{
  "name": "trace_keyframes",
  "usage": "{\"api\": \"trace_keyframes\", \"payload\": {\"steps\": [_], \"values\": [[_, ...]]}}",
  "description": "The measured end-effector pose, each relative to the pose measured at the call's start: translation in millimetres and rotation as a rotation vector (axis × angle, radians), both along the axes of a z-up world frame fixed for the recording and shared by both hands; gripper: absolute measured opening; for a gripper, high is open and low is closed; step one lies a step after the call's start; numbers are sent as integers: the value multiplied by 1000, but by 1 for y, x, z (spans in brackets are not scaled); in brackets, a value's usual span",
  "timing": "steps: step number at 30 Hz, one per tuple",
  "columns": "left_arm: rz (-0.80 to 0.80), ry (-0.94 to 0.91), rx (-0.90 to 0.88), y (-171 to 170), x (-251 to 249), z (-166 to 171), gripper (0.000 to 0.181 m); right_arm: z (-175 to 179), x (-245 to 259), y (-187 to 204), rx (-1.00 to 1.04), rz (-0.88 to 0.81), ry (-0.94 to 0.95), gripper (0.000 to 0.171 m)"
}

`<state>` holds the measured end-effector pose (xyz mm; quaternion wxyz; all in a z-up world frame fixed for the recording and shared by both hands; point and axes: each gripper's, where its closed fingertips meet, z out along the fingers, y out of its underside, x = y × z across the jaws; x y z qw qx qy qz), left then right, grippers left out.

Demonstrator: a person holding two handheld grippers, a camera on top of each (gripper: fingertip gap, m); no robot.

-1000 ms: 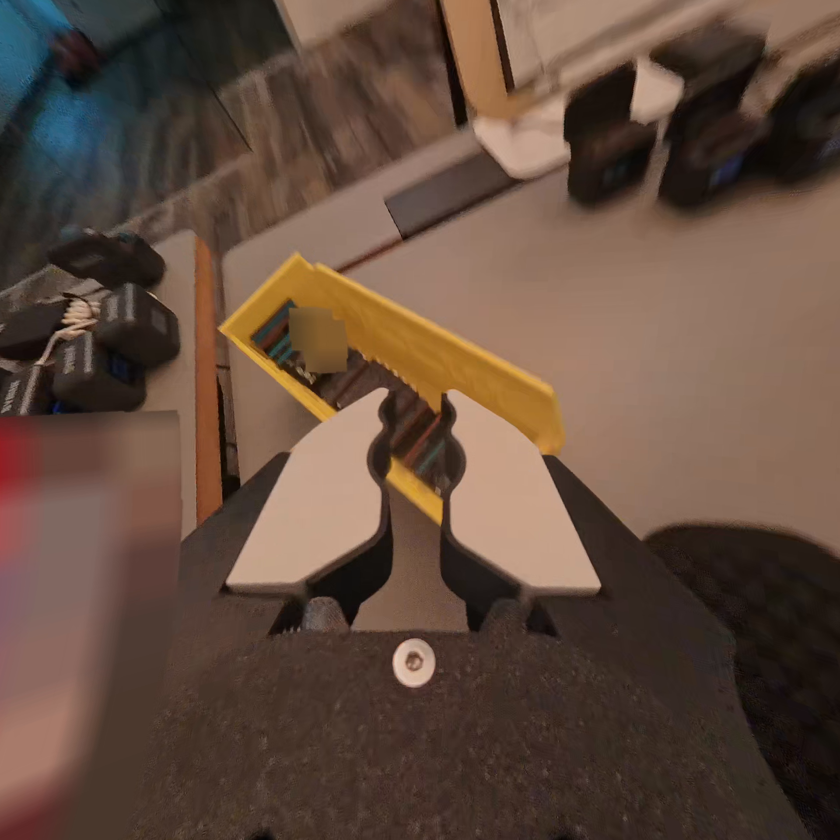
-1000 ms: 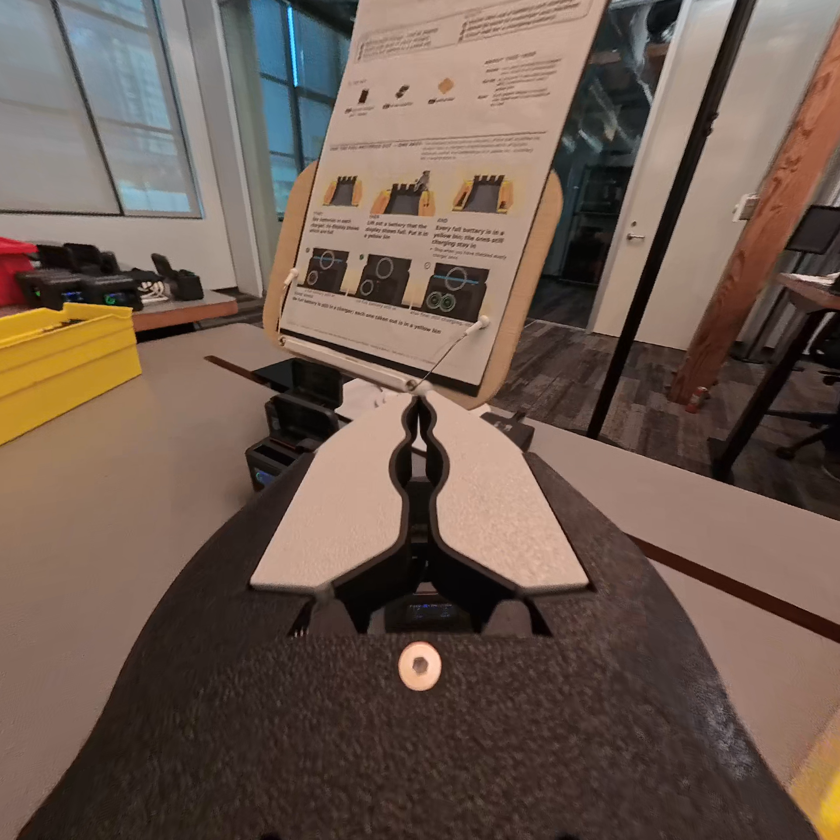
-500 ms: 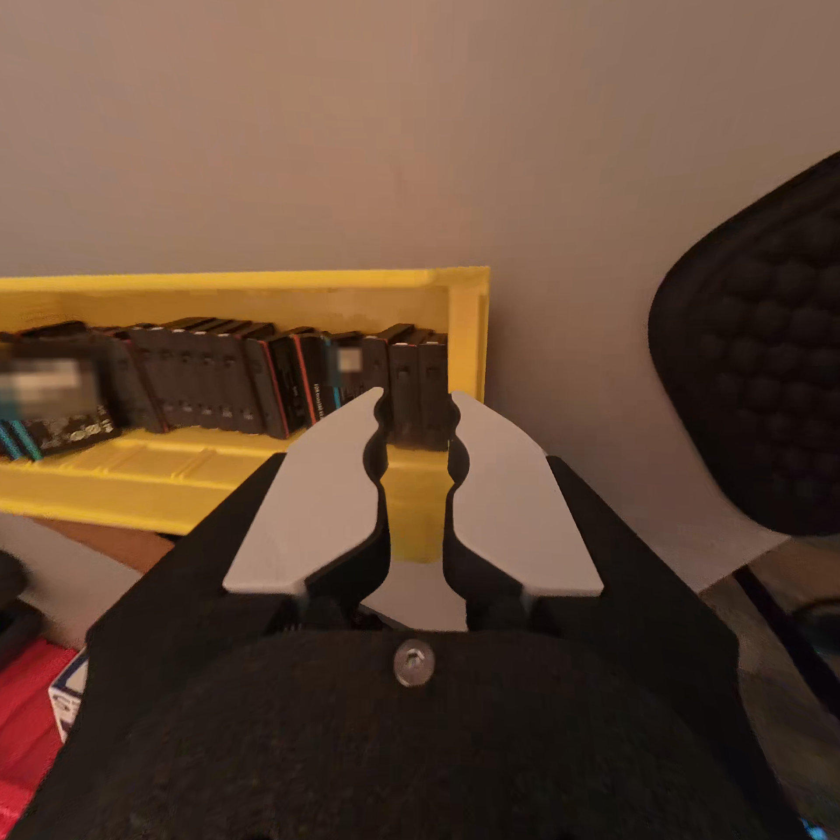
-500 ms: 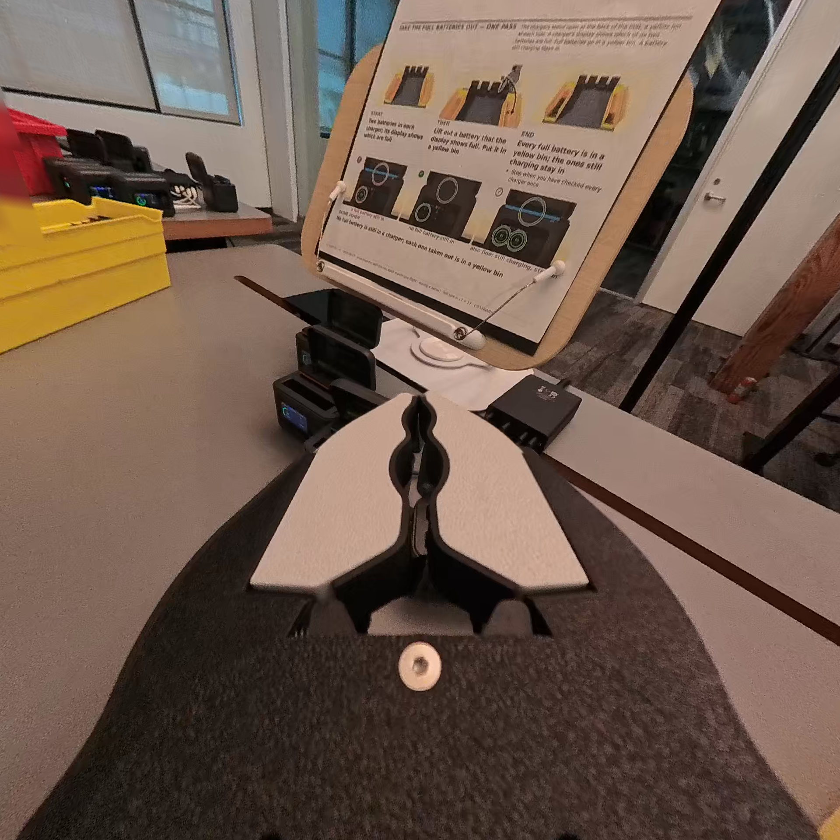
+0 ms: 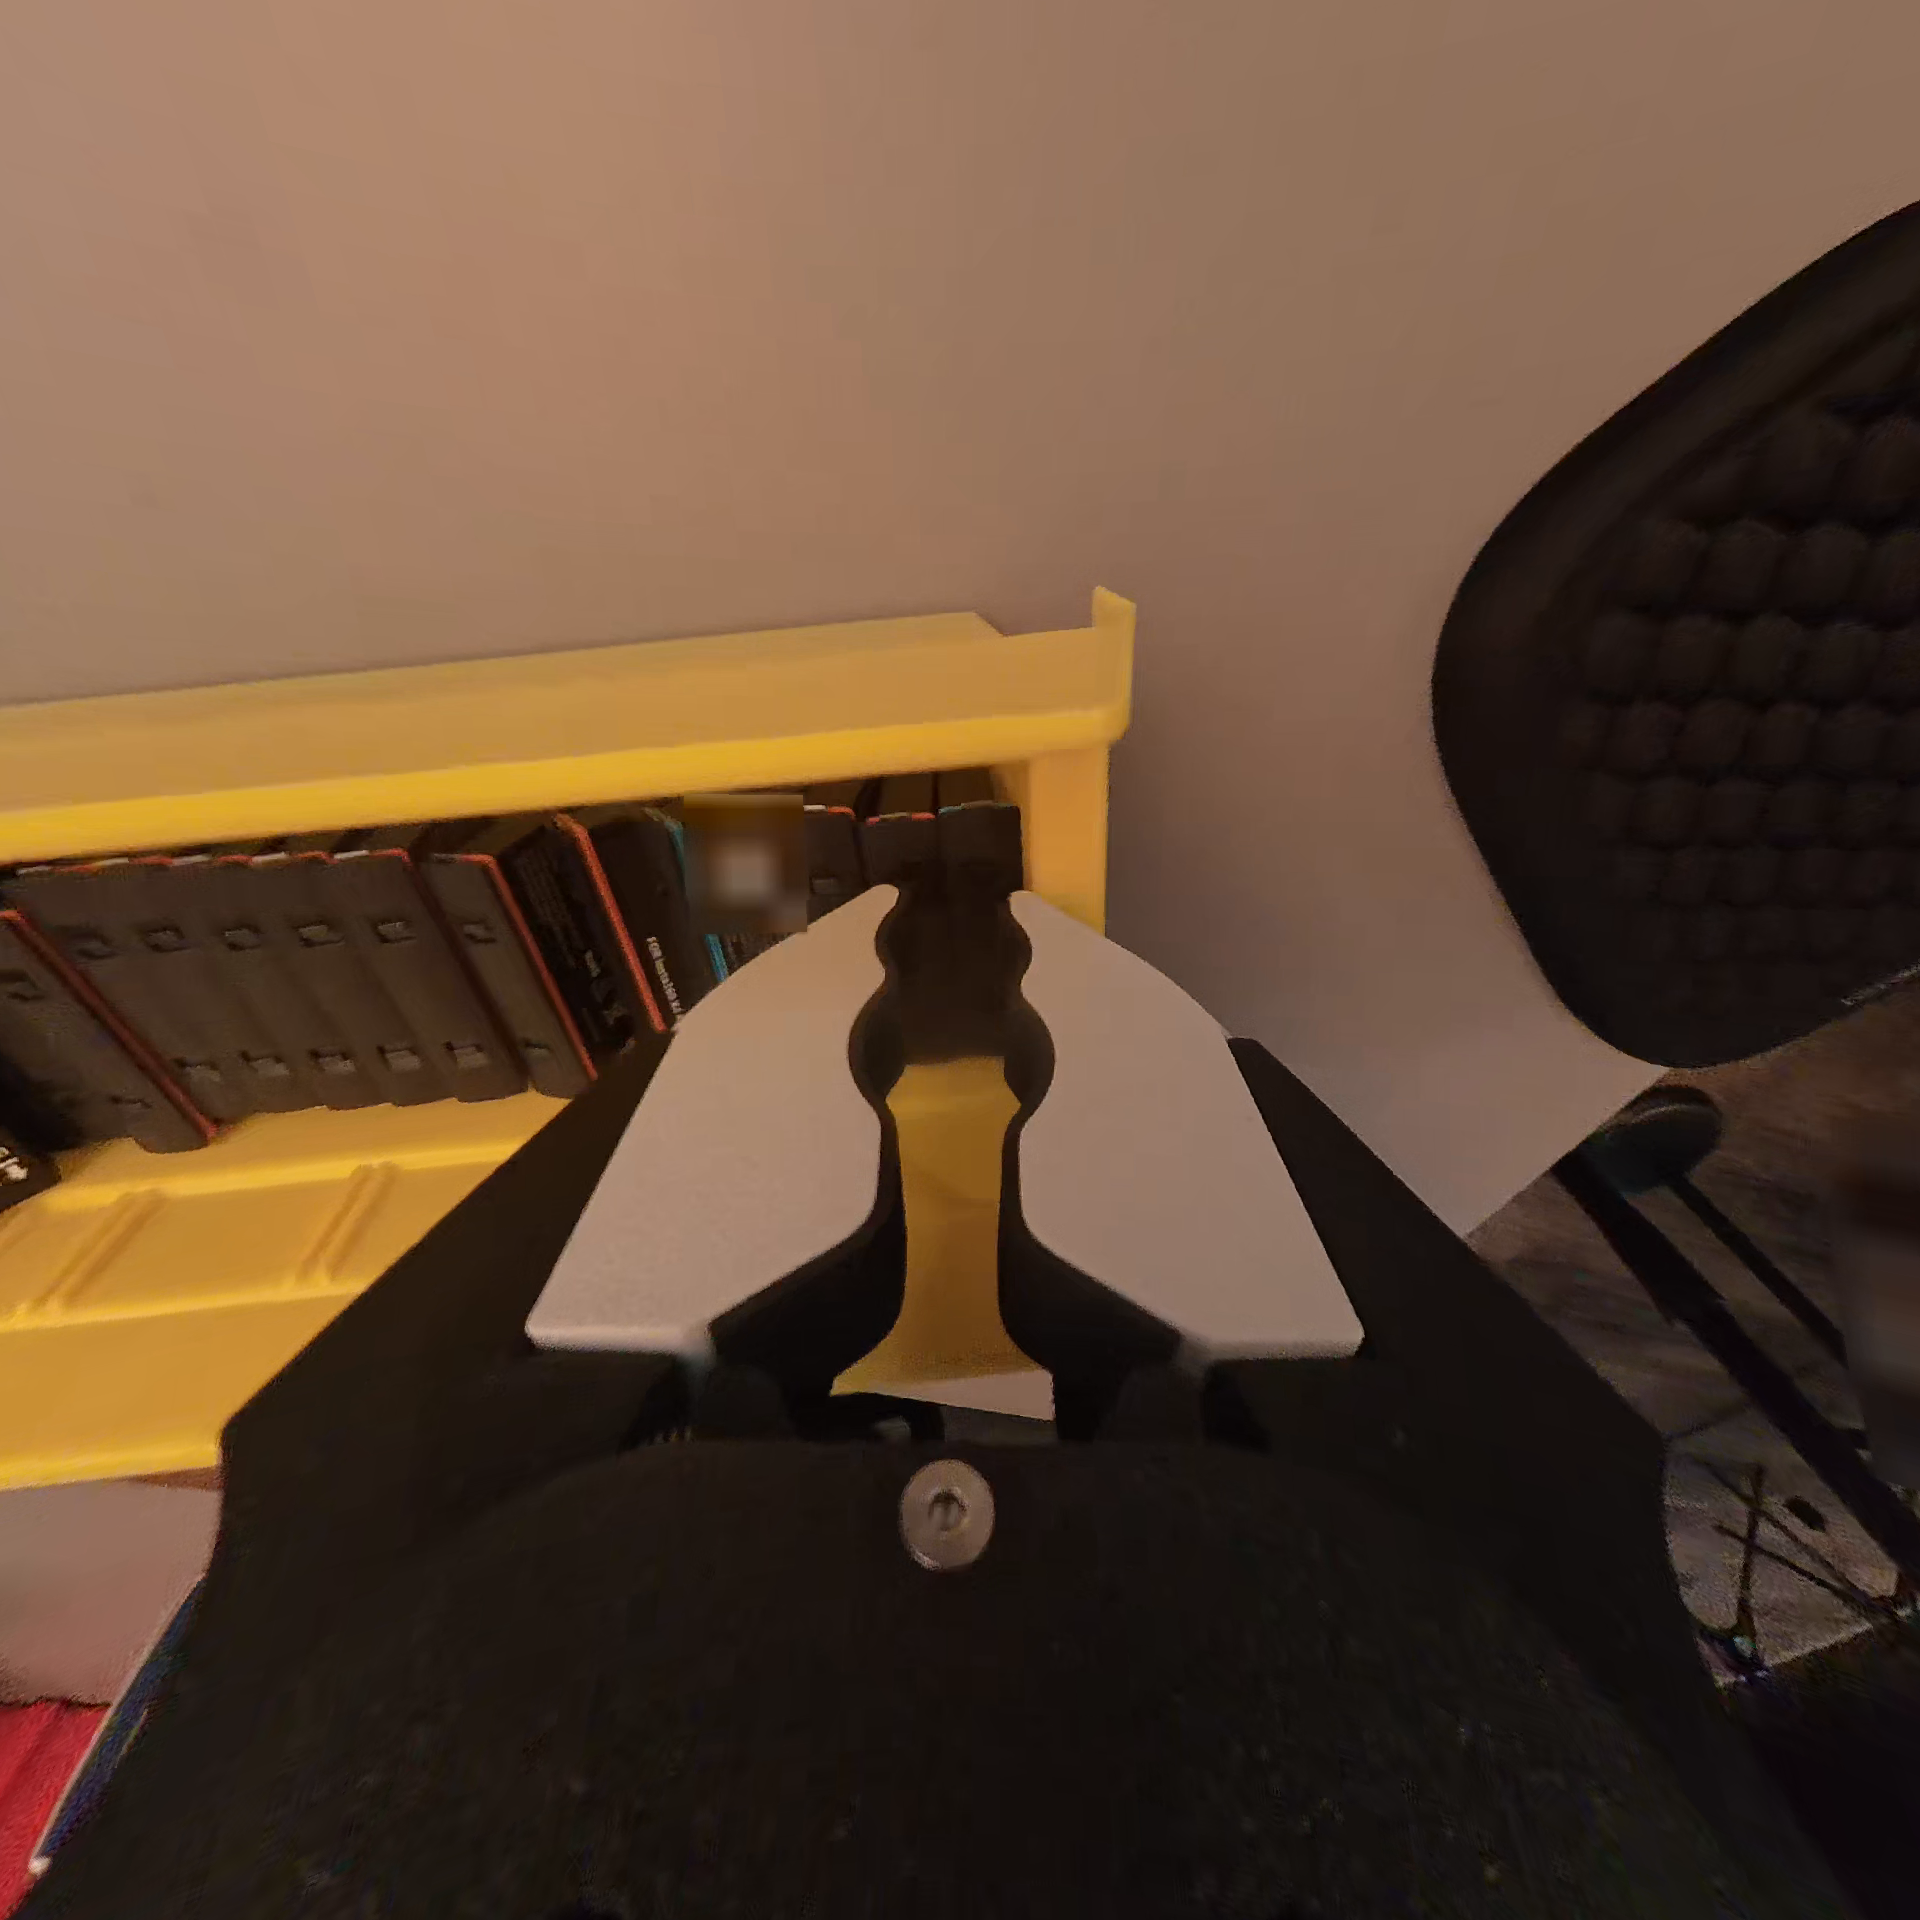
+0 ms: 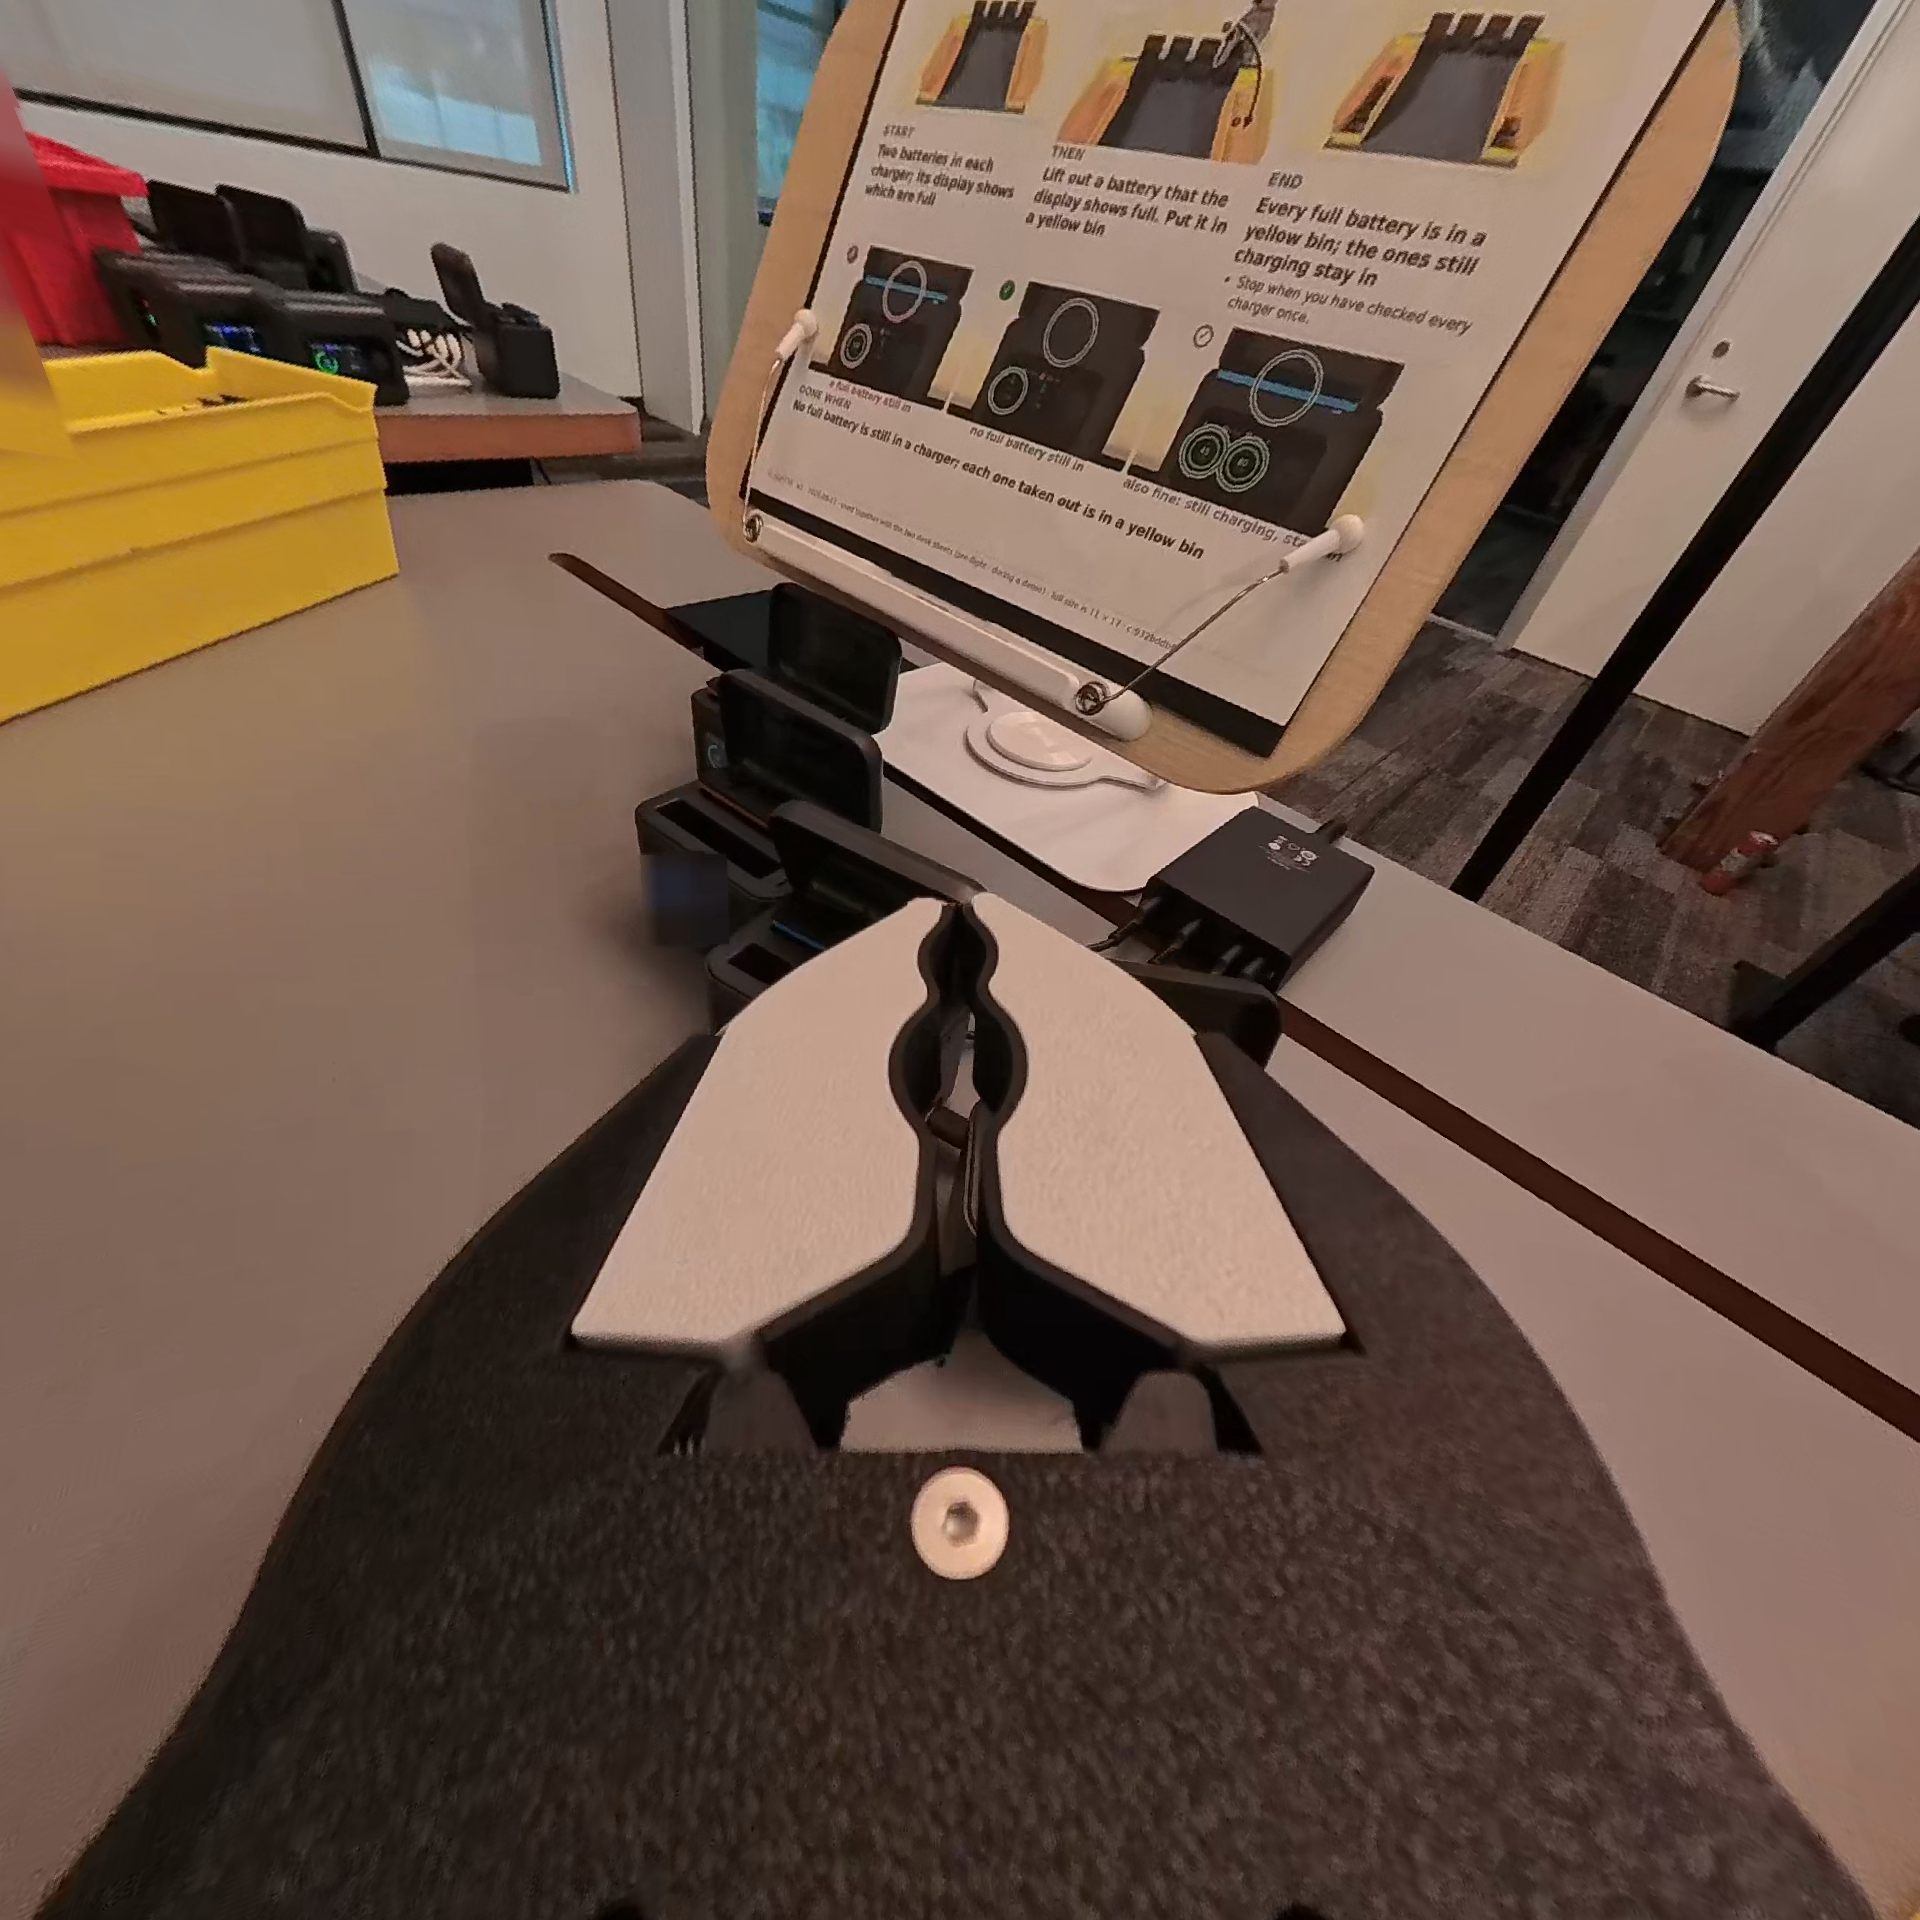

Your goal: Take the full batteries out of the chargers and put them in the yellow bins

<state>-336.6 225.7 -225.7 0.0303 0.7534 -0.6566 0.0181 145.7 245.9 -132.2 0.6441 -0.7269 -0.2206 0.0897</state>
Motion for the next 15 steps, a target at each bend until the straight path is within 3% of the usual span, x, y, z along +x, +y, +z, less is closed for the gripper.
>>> {"api": "trace_keyframes", "payload": {"steps": [4, 7, 15], "values": [[-6, 8, 18, 6, 0, -3, 17, -5, 1, 1, -13, 0, -5, 0], [24, 2, 56, 14, -2, -3, 33, -8, 1, 2, -24, 3, -8, 0], [32, -4, 207, 39, -10, -2, 36, -13, -1, 3, -31, 3, -35, 0]]}}
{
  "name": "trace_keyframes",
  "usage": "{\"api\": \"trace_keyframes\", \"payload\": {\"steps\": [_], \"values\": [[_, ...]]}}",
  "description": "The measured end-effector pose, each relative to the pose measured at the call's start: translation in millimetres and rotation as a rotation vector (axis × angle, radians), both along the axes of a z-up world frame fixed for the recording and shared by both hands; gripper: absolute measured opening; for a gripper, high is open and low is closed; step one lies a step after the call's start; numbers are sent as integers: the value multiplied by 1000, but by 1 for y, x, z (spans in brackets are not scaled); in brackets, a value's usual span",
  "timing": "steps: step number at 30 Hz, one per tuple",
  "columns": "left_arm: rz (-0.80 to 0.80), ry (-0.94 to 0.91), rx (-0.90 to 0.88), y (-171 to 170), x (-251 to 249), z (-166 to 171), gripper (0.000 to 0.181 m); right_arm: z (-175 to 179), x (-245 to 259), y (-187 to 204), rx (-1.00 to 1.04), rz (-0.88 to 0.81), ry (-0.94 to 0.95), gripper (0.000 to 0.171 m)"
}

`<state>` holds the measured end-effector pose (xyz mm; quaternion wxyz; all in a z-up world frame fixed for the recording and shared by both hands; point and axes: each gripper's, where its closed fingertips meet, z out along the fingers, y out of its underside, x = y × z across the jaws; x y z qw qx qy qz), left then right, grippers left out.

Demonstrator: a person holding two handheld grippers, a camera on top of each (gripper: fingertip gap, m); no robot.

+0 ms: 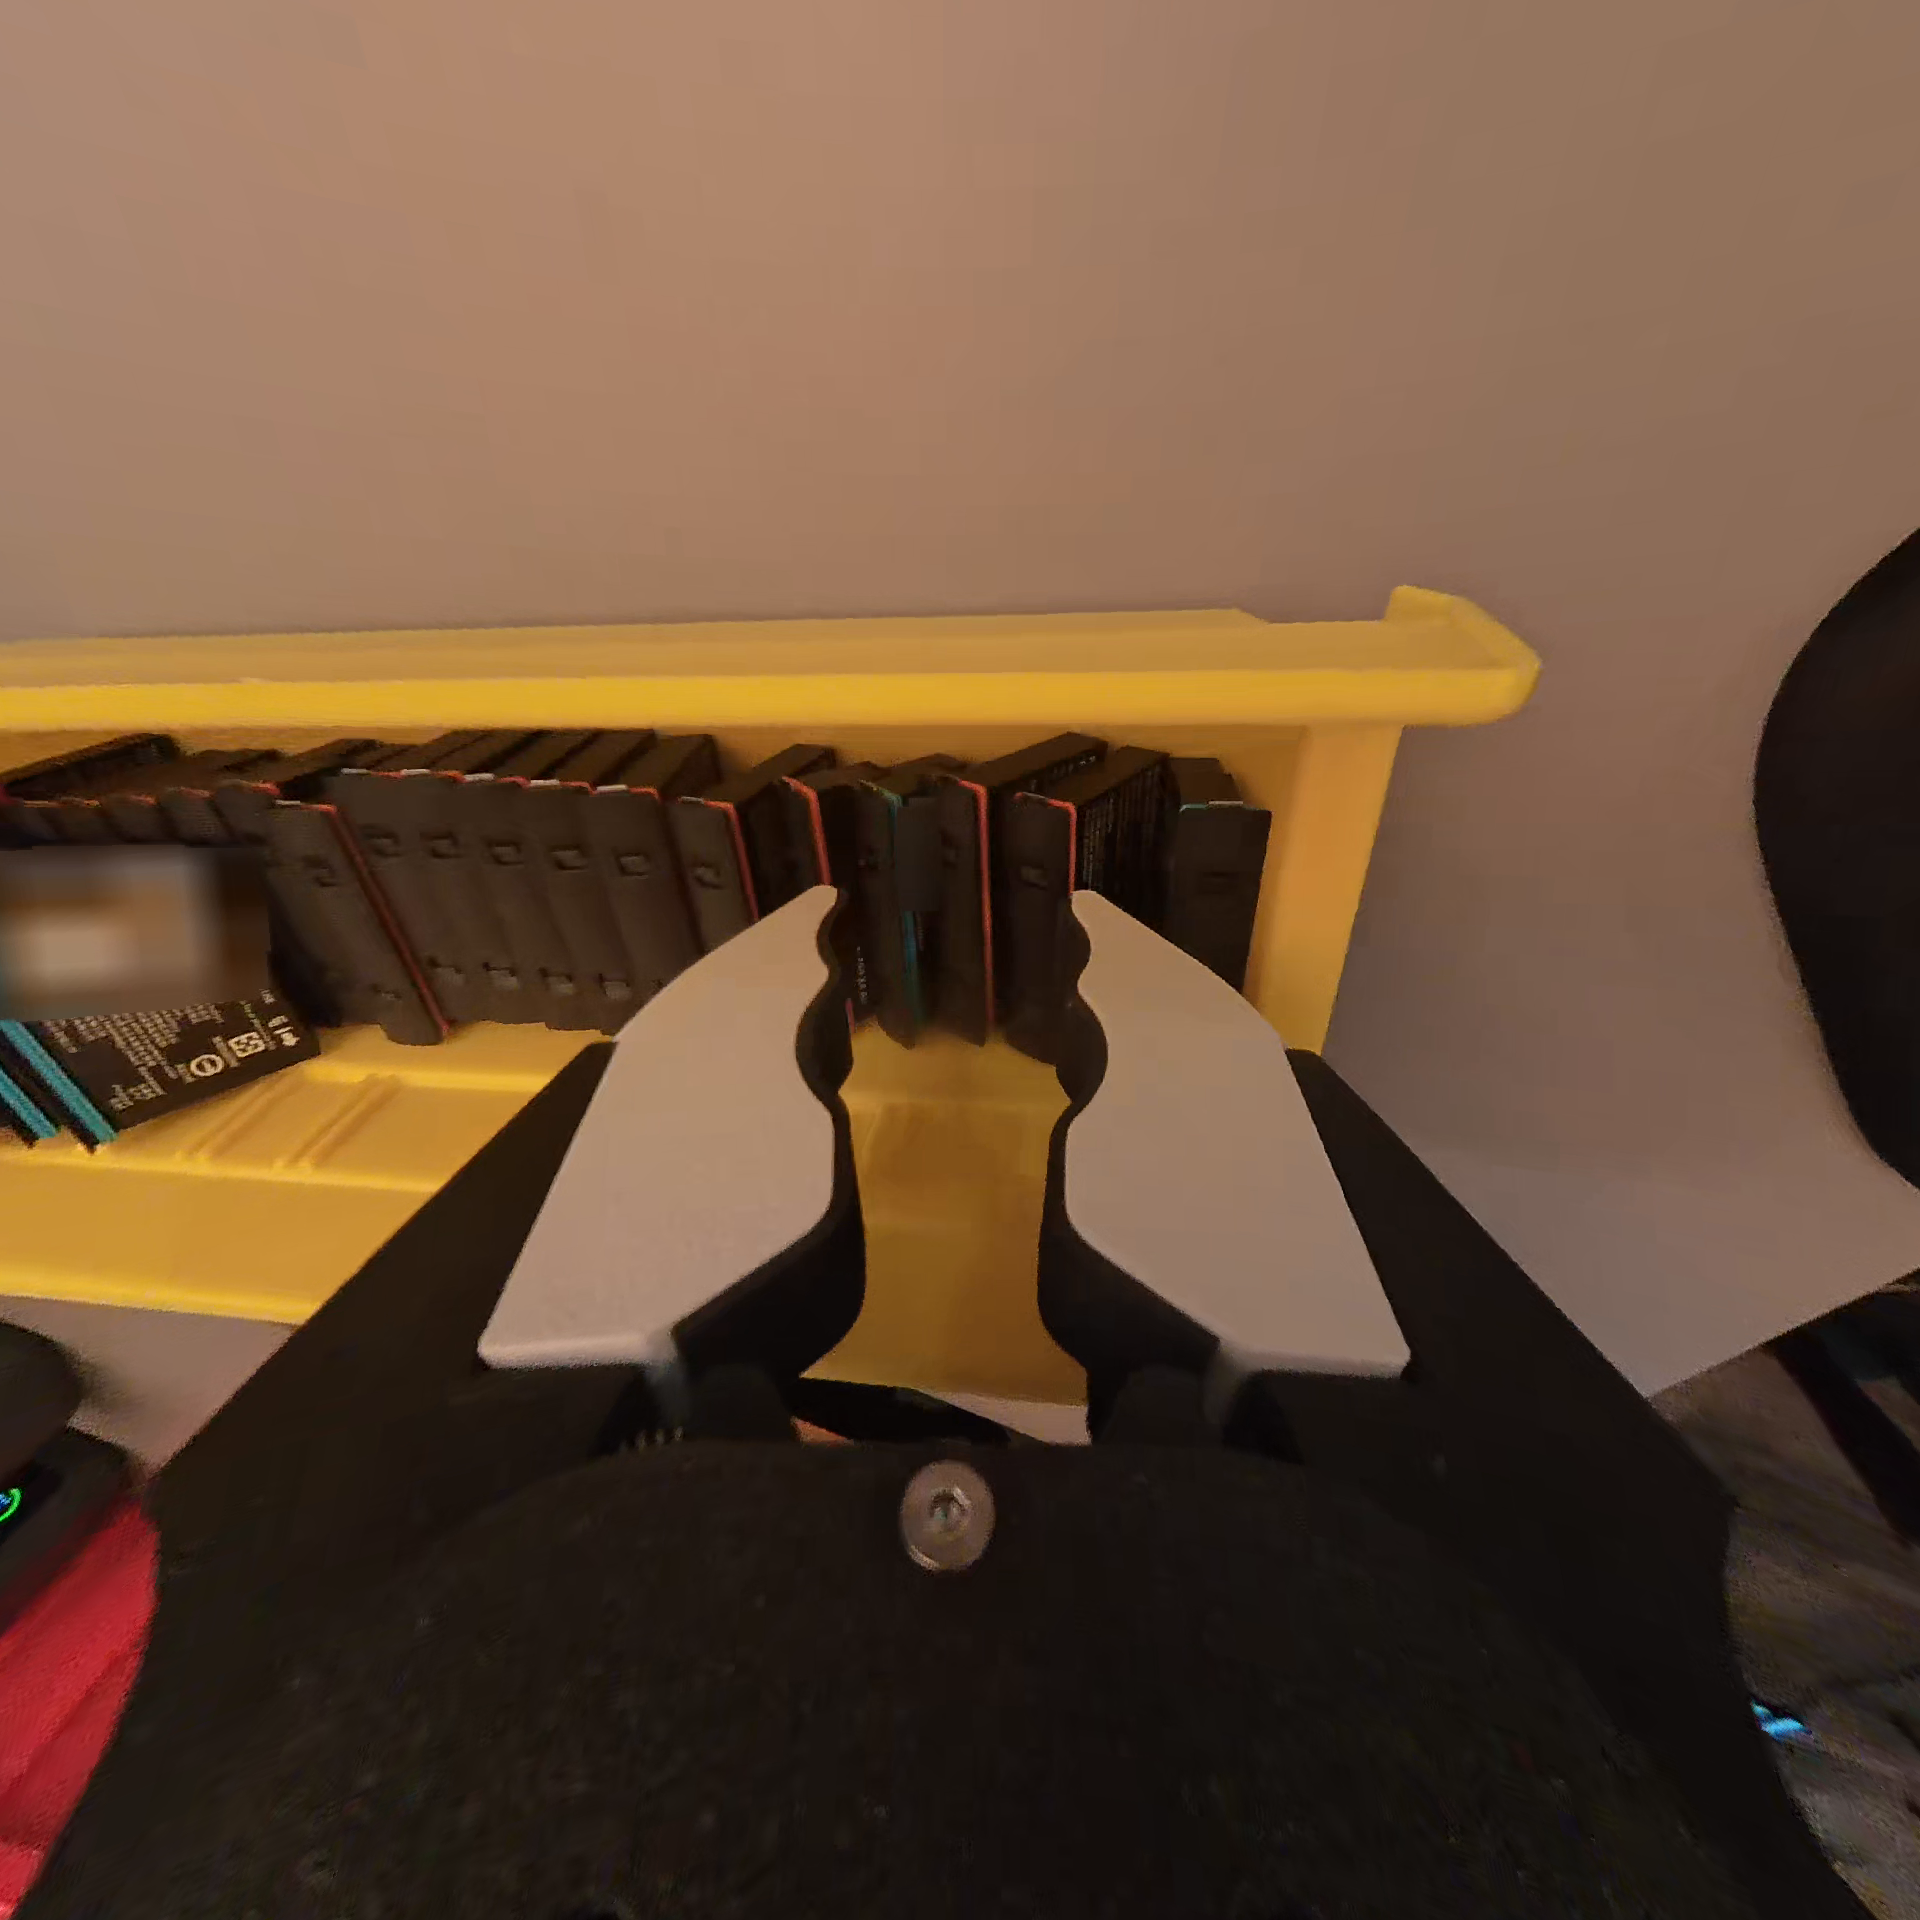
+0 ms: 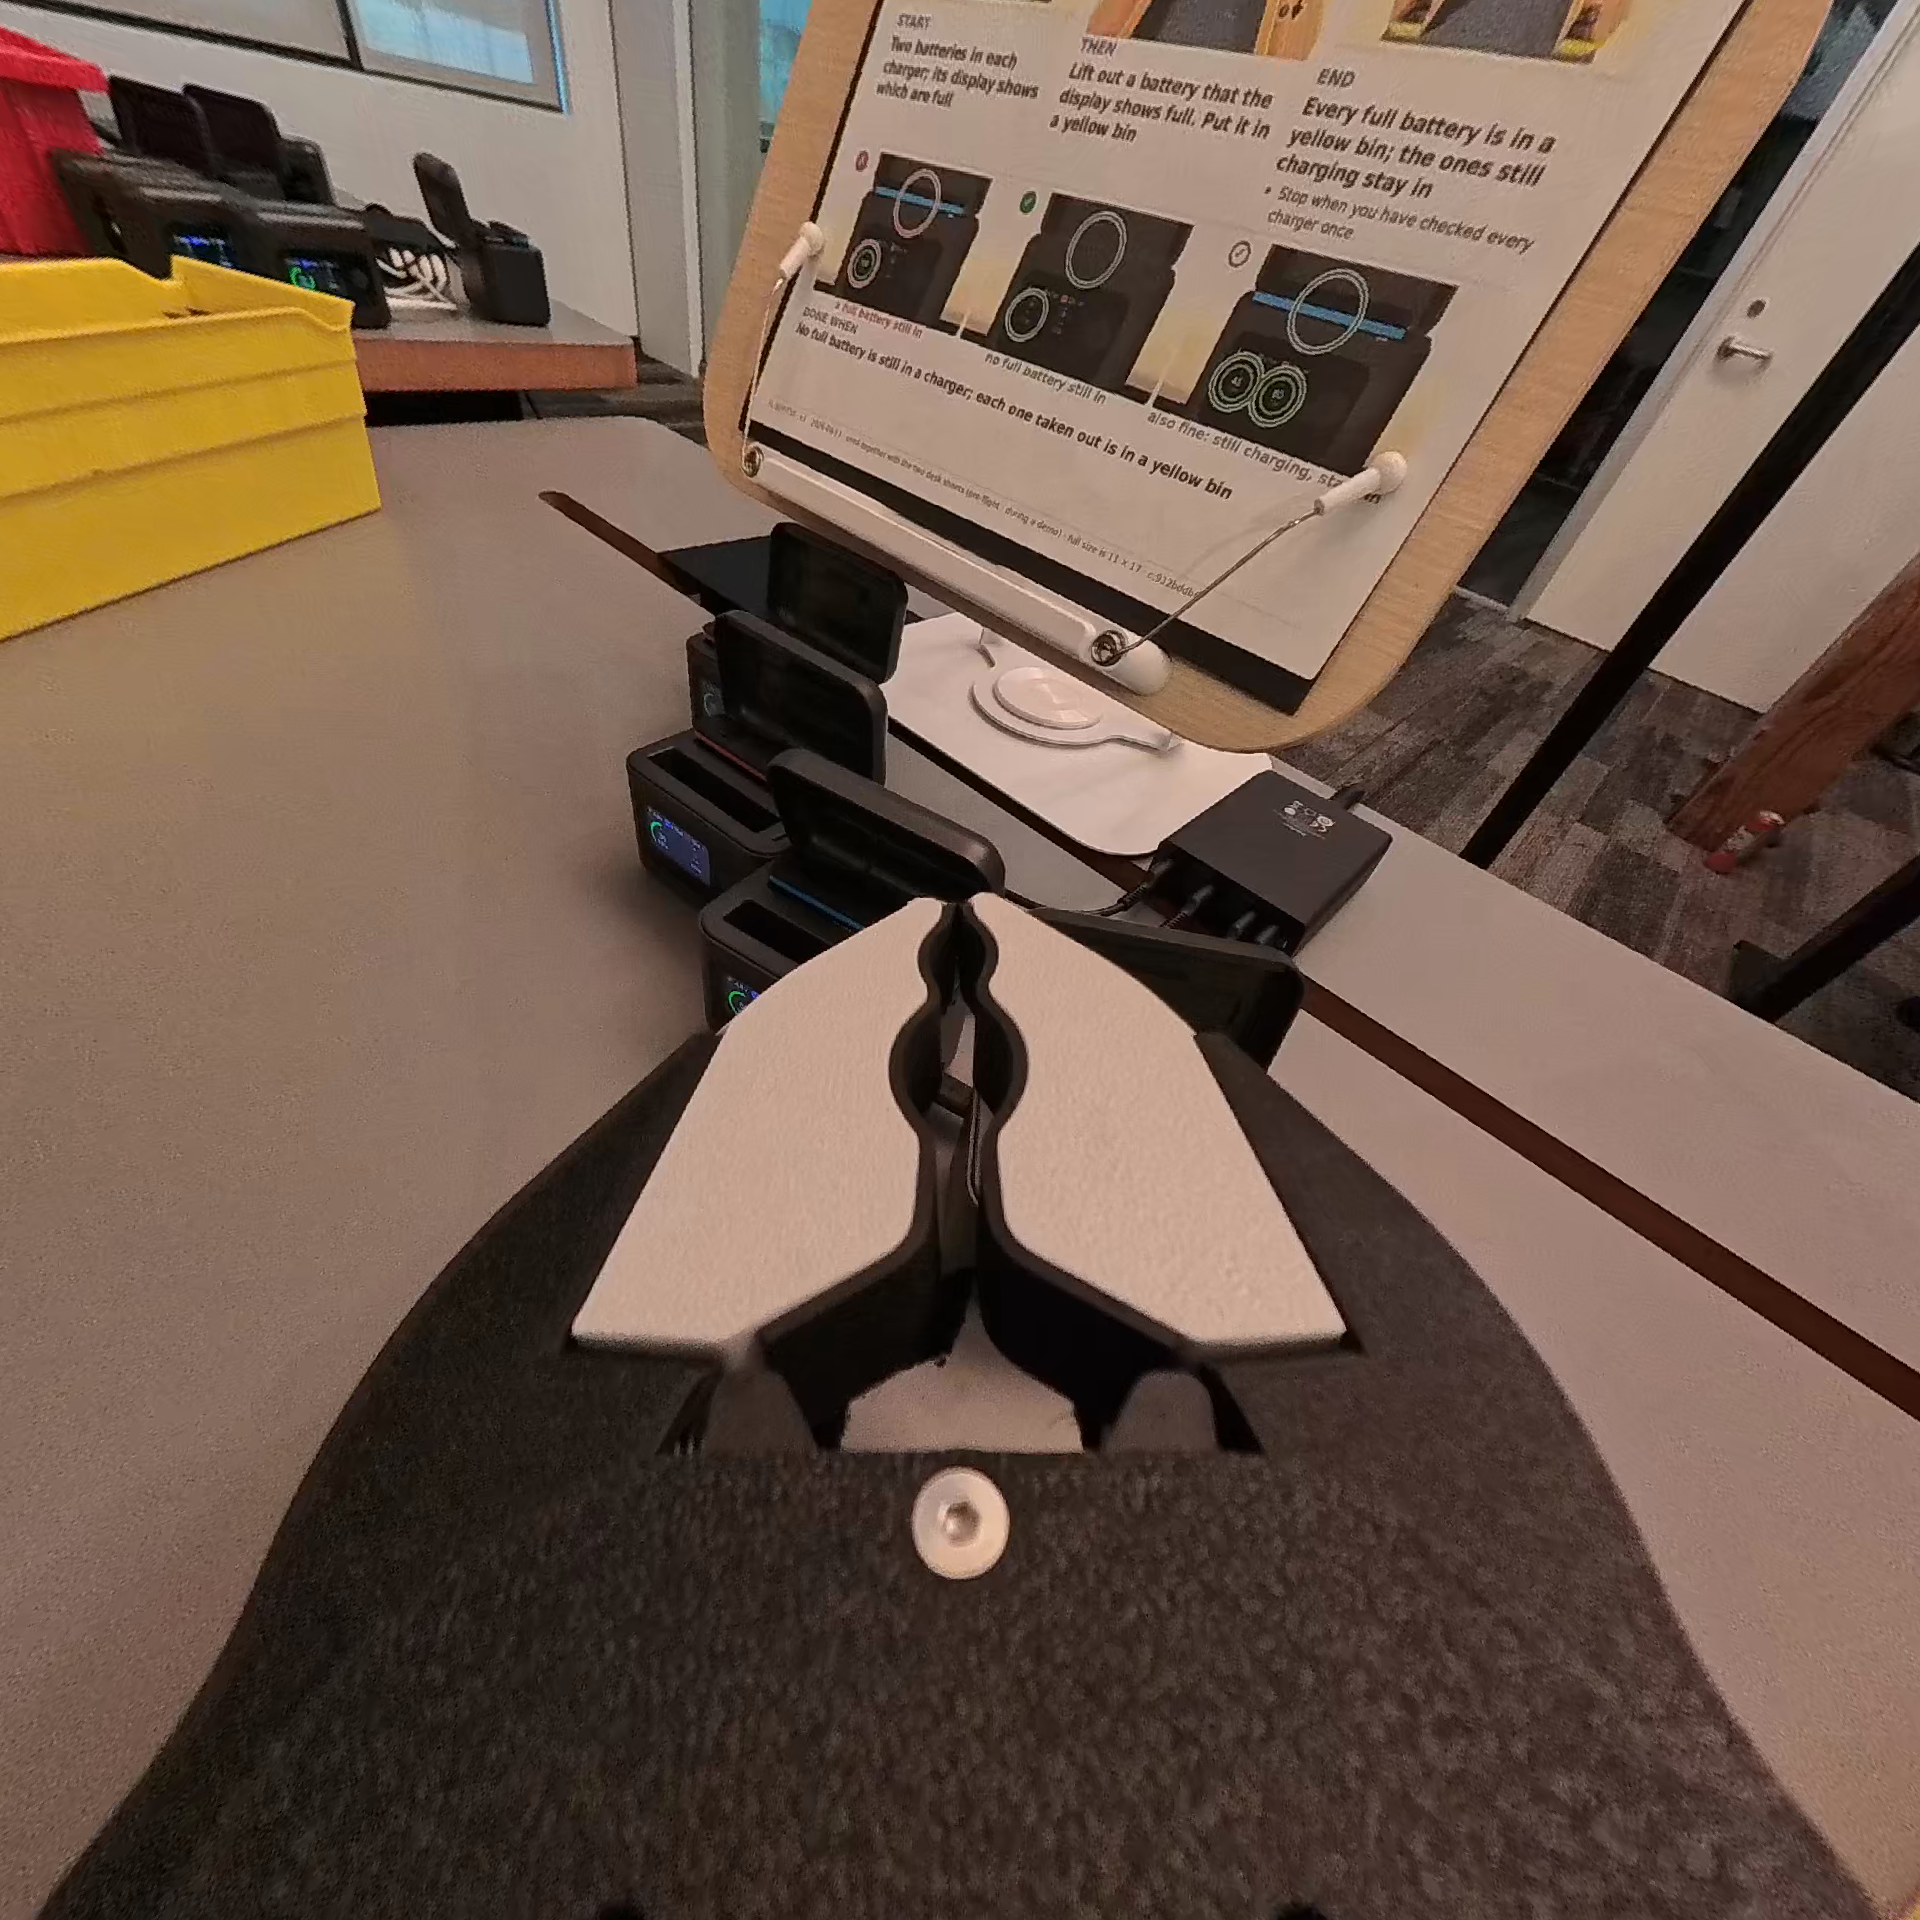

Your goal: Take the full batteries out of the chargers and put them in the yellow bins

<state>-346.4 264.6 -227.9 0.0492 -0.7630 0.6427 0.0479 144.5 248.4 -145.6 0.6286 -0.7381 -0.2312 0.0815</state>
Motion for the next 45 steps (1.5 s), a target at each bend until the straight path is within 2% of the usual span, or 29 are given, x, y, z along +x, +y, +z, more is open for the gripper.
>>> {"api": "trace_keyframes", "payload": {"steps": [11, 14, 34, 36, 40, 43, 45], "values": [[-38, 11, -10, -13, 3, -3, 23, -6, -1, 1, -13, 1, -16, 0], [-52, 23, -42, -23, 4, -5, 14, -7, -1, 1, -18, 2, -22, 0], [-16, 52, -149, -19, 1, -10, 20, -18, -6, 1, -47, 20, -62, 0], [-21, 58, -142, -15, 1, -10, 12, -18, -6, 1, -46, 19, -62, 0], [-14, 28, -148, -15, 1, -9, 10, -16, -5, 1, -42, 15, -58, 0], [-17, -15, -115, -16, 2, -3, 0, -17, -5, 1, -44, 15, -53, 0], [-14, -37, -78, -14, 3, 2, 0, -17, -5, 1, -44, 17, -53, 0]]}}
